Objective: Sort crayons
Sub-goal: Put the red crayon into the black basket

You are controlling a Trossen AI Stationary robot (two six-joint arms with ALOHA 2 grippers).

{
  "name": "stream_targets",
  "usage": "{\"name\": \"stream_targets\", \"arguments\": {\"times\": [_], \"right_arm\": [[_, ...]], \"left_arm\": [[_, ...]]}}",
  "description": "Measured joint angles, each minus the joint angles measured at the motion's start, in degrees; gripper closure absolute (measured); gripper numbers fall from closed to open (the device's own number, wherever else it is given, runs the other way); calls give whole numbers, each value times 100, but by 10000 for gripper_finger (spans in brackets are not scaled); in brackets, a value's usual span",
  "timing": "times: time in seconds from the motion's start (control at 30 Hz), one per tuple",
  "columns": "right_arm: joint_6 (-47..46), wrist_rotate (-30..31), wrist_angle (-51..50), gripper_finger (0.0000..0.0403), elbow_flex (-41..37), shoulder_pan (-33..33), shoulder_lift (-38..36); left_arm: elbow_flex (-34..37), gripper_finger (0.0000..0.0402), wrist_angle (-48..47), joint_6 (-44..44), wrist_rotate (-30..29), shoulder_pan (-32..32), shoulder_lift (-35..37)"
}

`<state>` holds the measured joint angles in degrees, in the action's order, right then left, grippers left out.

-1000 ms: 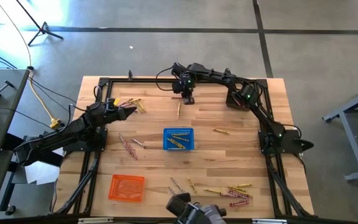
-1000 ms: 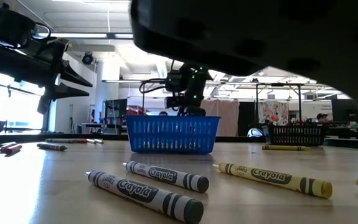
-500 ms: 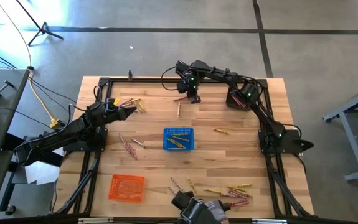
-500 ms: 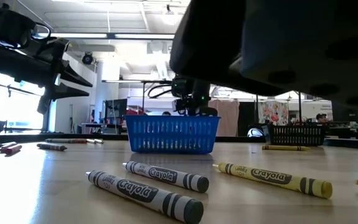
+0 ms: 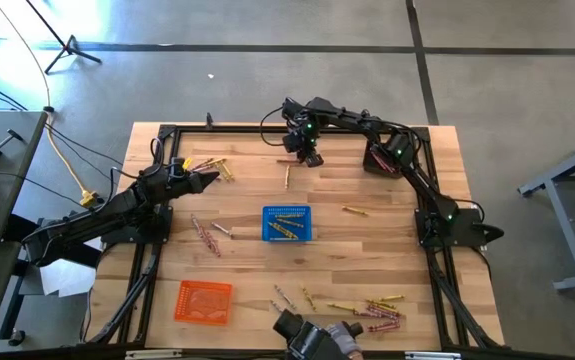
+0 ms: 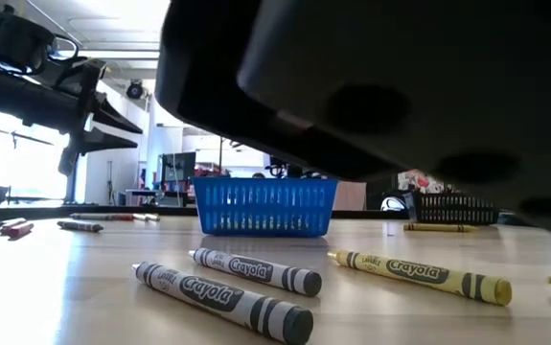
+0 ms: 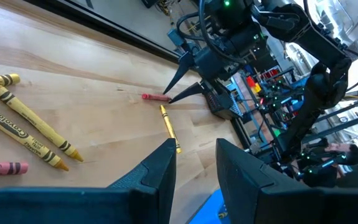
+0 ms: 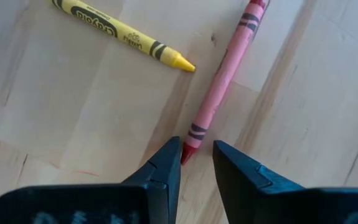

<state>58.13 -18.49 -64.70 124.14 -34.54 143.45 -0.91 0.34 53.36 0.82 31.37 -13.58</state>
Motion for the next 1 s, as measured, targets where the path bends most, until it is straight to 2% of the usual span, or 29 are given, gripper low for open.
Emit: {"name": "stream_targets", "arguments": {"times": [0.17, 0.47, 0.8, 1.0], "right_arm": [[-4, -4, 15, 329, -2, 2, 3], [-74, -98, -23, 393, -9, -47, 14], [-529, -95, -26, 400, -13, -101, 3], [-906, -316, 30, 401, -31, -266, -181]], "left_arm": [[0, 300, -2, 1, 0, -1, 0], [0, 300, -1, 1, 0, 0, -1], [0, 300, -1, 1, 0, -2, -1], [0, 300, 0, 0, 0, 0, 0]]}}
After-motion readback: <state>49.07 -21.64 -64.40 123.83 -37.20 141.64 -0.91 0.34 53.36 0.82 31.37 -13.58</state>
